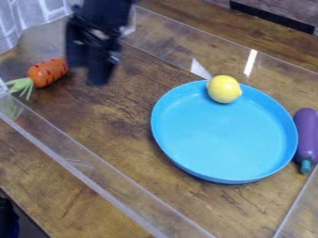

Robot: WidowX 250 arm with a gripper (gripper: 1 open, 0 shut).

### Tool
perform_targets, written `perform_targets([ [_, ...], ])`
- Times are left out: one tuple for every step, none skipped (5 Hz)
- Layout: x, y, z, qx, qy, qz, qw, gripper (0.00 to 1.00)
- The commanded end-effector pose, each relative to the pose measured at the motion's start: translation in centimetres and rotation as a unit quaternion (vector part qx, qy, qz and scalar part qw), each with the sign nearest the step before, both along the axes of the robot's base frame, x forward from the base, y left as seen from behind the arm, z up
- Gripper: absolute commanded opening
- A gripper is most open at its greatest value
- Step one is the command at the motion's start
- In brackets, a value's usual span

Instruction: Put the carrot on the blue tray

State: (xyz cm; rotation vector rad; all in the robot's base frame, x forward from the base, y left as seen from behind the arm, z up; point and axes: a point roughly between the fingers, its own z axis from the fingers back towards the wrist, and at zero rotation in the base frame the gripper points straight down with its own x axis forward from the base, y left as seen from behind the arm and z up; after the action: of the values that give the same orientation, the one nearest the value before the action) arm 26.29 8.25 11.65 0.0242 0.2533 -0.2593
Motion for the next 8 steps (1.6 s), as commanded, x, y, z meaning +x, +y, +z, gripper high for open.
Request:
perform_targets([
  [-0.5,2.8,1.7,0.011,-0.032,0.030,0.9990,1.00],
  [-0.5,3.5,0.5,0.016,-0.032,0.038,0.9987,1.00],
  [-0.3,4.6,-1.9,0.021,-0.030,0.024,0.9990,1.00],
  [0.1,5.4,-4.1,0.029,-0.031,0.010,0.9990,1.00],
  [1.1,4.9,-4.5,0.031,-0.043,0.011,0.9985,1.00],
  [1.3,4.8,-4.0,0.032,-0.041,0.027,0.9983,1.00],
  [1.5,5.7,-4.8,0.033,-0.039,0.037,0.9980,0.00],
  [1.6,6.2,-5.1,0.035,-0.040,0.042,0.9977,0.00],
])
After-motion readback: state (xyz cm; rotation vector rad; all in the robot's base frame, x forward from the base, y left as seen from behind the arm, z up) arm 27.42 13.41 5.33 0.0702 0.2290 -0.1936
